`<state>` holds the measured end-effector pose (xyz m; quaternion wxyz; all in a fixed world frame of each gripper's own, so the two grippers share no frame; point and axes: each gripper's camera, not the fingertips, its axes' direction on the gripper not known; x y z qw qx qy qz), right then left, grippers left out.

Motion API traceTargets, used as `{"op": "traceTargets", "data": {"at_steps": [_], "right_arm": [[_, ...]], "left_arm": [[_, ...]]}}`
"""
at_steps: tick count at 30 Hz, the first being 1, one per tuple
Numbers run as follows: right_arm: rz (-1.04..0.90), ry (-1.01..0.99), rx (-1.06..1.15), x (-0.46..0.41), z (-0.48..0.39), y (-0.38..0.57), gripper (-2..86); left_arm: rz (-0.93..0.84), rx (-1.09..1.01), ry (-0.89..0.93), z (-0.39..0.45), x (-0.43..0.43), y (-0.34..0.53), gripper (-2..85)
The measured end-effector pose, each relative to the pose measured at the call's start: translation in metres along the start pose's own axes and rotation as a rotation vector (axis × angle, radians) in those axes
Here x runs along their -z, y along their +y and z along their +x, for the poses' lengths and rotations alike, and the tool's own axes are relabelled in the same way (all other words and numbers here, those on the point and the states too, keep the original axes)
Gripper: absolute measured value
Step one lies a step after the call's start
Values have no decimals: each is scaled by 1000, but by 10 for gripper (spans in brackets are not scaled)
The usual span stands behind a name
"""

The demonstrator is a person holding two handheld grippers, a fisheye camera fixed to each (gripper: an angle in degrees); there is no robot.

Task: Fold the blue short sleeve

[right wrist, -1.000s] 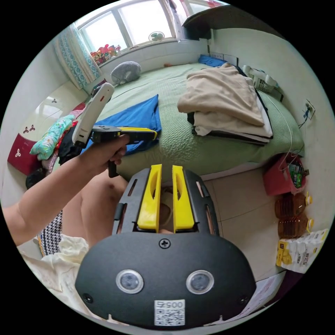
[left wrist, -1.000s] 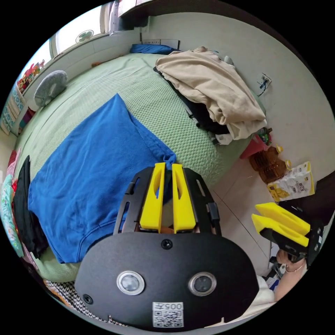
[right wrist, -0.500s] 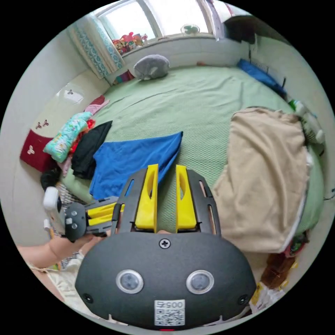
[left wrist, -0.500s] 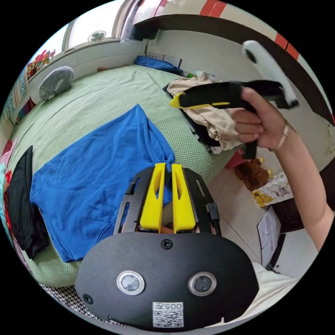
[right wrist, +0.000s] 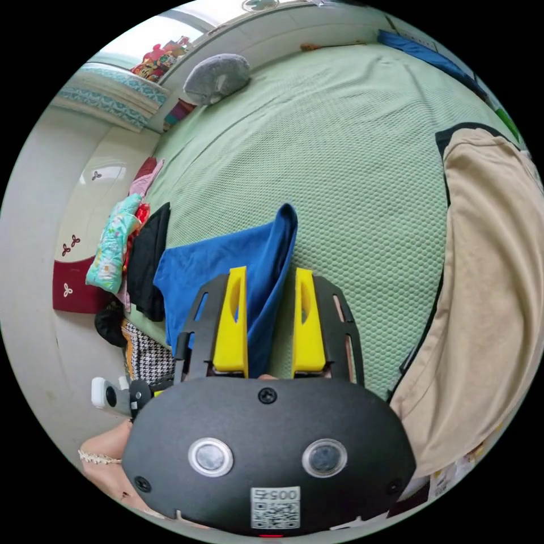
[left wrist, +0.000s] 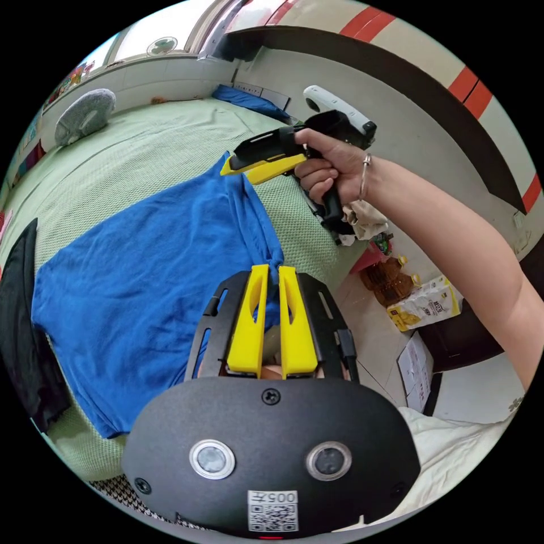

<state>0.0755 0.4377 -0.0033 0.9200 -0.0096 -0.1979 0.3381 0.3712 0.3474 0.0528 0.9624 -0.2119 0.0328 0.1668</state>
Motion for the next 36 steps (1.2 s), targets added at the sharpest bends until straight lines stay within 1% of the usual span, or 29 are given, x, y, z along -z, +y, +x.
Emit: {"op": "traceTargets", "data": {"at_steps": [2,5,6,9,12,14,18,23,28,32,36], "right_arm": [[-14,7,-17,-6,-3,-8,78],[14,-43,-44,-6,-9,-17,42],[24,-32,-45,-3,-13,-20,38],[26,26,-15,8,-23,-25,35],[52,26,-10,25,-28,-25,34],[70,64,-6,37,-30,-24,34],[94,164,-44,66,-24,-16,35],[133,209,-94,91,-32,-5,35],[157,263,-64,87,-87,-12,34],[198,312,-5,67,-165,-29,33],[152,364,44,28,-243,-52,30]], "left_arm": [[9,10,11,-4,7,2,49],[20,24,-3,-8,19,6,49],[31,25,-1,-8,24,6,48],[50,9,24,0,34,5,48],[43,-24,58,14,39,-2,48],[53,-43,68,23,43,-6,48],[75,-79,117,42,54,-13,48],[91,-109,153,47,70,-11,47],[103,-100,149,21,101,0,48],[116,-60,72,-21,137,17,47],[95,25,27,-75,168,40,48]]}}
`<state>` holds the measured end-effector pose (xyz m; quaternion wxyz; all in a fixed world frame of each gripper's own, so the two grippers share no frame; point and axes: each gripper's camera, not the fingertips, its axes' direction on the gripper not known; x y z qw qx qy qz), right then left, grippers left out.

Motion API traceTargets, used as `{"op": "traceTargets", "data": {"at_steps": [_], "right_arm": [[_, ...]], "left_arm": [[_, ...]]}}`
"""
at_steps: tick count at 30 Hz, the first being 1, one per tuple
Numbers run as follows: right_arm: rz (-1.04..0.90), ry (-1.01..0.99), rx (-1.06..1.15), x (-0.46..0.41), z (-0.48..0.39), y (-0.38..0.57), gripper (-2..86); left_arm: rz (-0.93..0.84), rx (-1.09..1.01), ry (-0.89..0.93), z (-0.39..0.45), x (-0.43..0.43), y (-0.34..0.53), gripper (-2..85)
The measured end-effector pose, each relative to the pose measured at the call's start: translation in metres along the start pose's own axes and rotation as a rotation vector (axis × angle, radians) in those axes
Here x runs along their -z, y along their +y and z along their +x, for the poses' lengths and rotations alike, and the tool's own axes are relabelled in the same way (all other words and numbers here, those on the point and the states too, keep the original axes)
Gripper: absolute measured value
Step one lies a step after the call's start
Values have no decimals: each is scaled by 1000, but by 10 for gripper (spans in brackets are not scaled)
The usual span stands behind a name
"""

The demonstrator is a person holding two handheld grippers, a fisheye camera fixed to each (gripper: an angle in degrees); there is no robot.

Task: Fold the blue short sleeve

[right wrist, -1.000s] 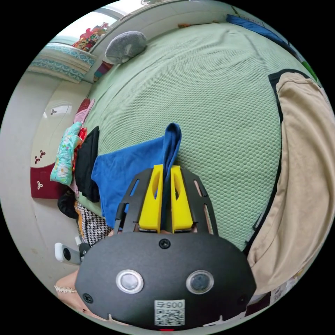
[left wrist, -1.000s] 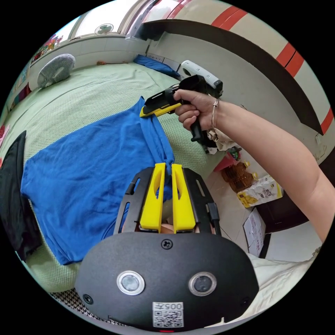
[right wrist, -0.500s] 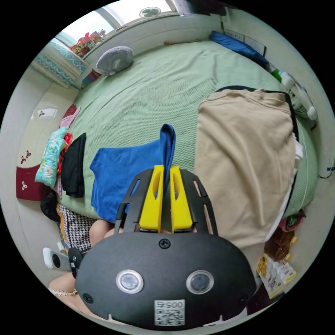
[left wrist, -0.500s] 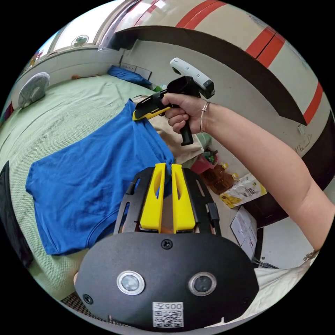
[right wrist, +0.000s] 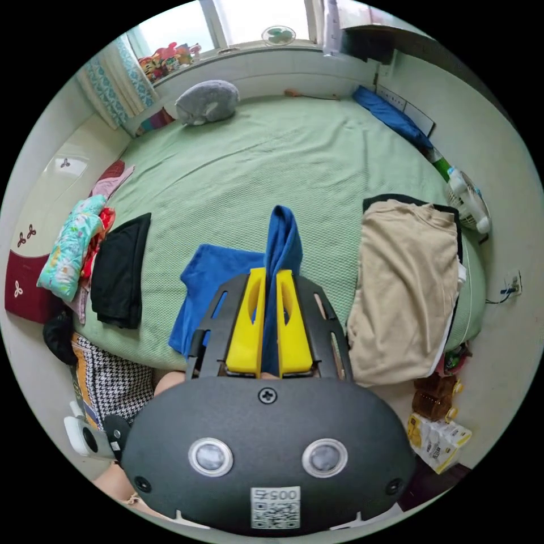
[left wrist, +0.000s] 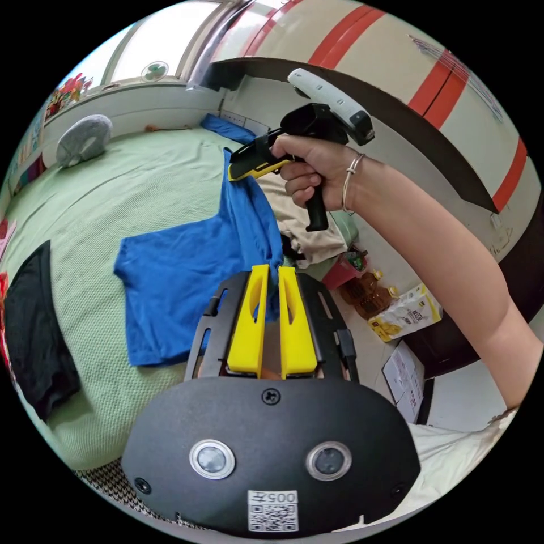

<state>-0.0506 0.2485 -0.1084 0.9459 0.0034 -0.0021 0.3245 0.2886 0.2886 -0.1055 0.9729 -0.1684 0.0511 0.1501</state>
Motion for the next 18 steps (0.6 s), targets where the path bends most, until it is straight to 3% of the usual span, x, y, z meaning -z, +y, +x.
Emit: {"op": "traceTargets", "data": {"at_steps": [11,14,18], "right_arm": [[-133,124,111,-93,-180,-36,17],[-99,145,138,-110,-204,-37,27],[23,40,189,-95,-212,-33,34]], "left_arm": [[-106,247,-68,-149,34,61,49],[-168,307,-111,-186,31,75,45],[-111,381,-118,-218,47,101,52]]}}
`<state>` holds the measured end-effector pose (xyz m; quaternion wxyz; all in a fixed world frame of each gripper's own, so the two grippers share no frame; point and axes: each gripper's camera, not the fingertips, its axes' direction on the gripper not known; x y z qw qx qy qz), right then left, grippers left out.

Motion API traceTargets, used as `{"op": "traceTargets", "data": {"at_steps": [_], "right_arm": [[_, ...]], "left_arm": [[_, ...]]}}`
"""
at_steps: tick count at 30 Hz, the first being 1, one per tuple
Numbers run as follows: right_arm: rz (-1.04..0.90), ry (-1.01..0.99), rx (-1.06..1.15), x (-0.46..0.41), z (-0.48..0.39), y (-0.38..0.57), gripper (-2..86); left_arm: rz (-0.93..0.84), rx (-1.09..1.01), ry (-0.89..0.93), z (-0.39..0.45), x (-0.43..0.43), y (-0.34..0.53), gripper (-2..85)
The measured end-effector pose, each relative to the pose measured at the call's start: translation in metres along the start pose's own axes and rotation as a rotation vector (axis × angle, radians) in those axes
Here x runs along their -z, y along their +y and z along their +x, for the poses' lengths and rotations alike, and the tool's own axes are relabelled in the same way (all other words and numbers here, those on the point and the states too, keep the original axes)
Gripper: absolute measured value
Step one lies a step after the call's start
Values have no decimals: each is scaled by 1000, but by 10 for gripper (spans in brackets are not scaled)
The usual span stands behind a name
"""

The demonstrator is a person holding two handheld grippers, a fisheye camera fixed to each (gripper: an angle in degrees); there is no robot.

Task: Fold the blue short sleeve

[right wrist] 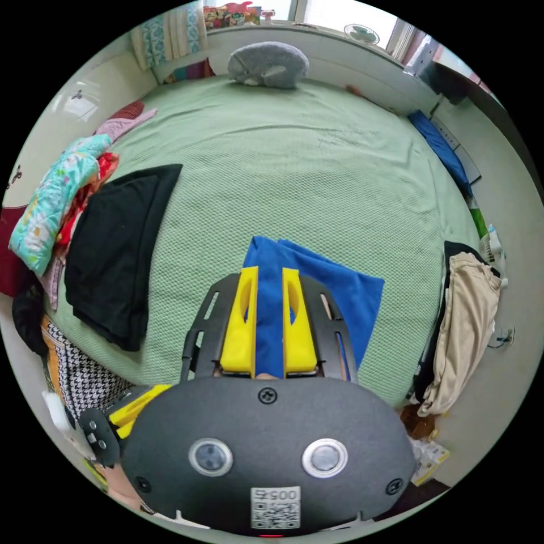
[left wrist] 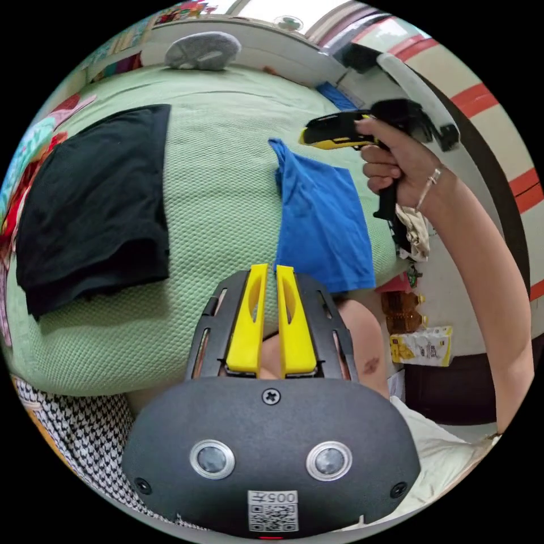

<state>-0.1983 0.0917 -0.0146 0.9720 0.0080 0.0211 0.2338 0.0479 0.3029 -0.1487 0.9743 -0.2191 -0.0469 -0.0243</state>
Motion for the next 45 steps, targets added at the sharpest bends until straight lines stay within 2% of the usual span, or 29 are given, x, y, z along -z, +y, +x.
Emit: {"op": "traceTargets", "data": {"at_steps": [8,16,20,27,33,37,39,42,45], "right_arm": [[-5,54,49,-10,18,33,60],[54,-3,90,-17,15,36,76],[122,92,244,-17,-5,20,88],[-20,216,661,-52,-36,5,98],[-119,244,647,-81,-24,-7,80],[-91,276,615,-84,-19,-6,64],[-56,338,637,-80,-21,0,14],[-51,358,655,-73,-15,5,-10],[-72,276,572,-62,4,3,-12]], "left_arm": [[20,-75,25,4,-9,3,69],[12,-121,-41,15,-20,-3,92],[3,-133,-61,12,-27,1,96],[-2,-131,-48,3,-31,1,87],[4,-167,-80,6,-35,-2,86],[-11,-152,-65,3,-44,-6,86],[-10,-149,-64,5,-46,-8,85],[-1,-151,-81,9,-48,-11,85],[-1,-144,-78,13,-49,-14,84]]}}
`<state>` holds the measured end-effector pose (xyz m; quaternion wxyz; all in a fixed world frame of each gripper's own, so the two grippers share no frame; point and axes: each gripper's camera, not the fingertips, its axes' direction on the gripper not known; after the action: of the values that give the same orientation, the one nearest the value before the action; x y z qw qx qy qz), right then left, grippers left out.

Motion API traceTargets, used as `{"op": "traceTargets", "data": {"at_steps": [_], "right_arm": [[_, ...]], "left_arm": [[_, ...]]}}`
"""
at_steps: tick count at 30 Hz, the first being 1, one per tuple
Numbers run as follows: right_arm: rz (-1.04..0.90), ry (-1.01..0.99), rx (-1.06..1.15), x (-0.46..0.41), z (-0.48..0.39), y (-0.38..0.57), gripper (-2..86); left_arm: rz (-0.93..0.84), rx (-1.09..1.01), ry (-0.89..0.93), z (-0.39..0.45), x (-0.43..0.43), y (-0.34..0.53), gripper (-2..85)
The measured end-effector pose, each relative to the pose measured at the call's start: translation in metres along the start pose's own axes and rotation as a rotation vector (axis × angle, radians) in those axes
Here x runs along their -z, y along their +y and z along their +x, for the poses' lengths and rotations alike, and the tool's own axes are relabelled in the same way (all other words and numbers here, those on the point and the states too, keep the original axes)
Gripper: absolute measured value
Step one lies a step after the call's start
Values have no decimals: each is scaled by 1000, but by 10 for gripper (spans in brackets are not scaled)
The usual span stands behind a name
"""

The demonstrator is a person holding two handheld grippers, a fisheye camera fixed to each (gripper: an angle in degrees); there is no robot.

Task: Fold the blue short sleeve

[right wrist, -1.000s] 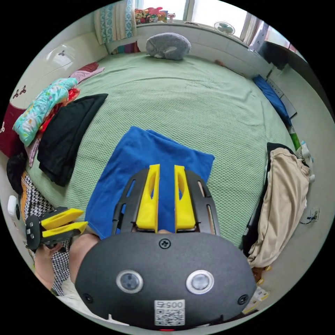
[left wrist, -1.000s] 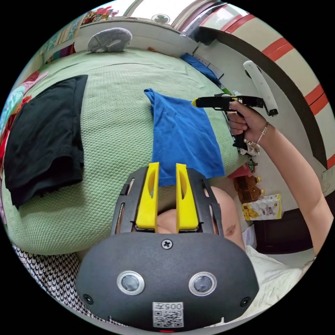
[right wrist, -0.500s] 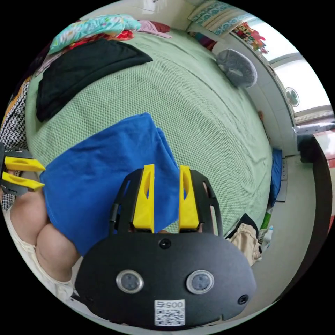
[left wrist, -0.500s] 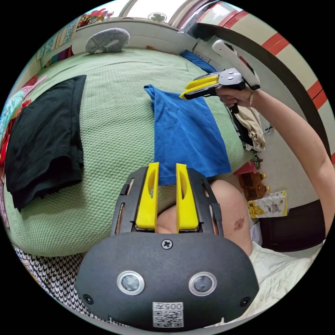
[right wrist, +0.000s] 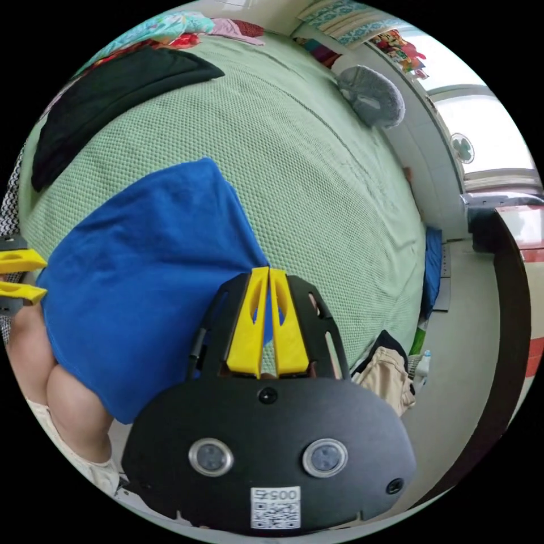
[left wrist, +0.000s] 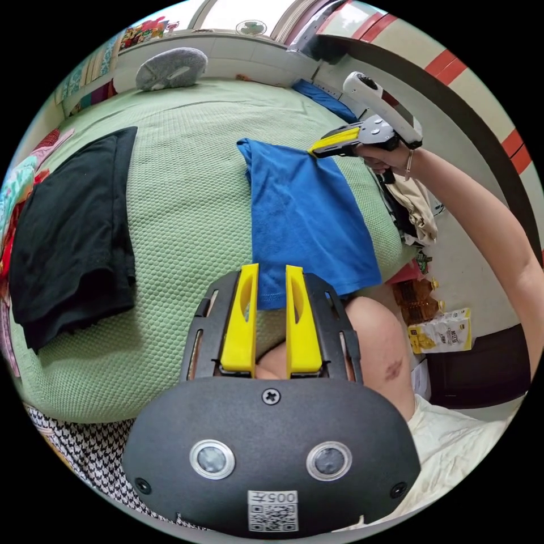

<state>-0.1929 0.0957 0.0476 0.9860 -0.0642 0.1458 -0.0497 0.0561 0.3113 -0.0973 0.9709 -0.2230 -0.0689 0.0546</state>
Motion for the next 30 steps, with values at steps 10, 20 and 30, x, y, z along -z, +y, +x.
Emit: {"op": "traceTargets", "data": {"at_steps": [10,20,30], "right_arm": [[-11,-99,-146,-12,48,41,76],[-2,-314,-336,-38,104,113,107],[144,-428,-466,-48,123,189,67]], "left_arm": [[29,-7,36,10,-4,-3,99],[-72,-34,112,34,-45,-28,161],[-127,-22,66,69,-67,-57,124]]}}
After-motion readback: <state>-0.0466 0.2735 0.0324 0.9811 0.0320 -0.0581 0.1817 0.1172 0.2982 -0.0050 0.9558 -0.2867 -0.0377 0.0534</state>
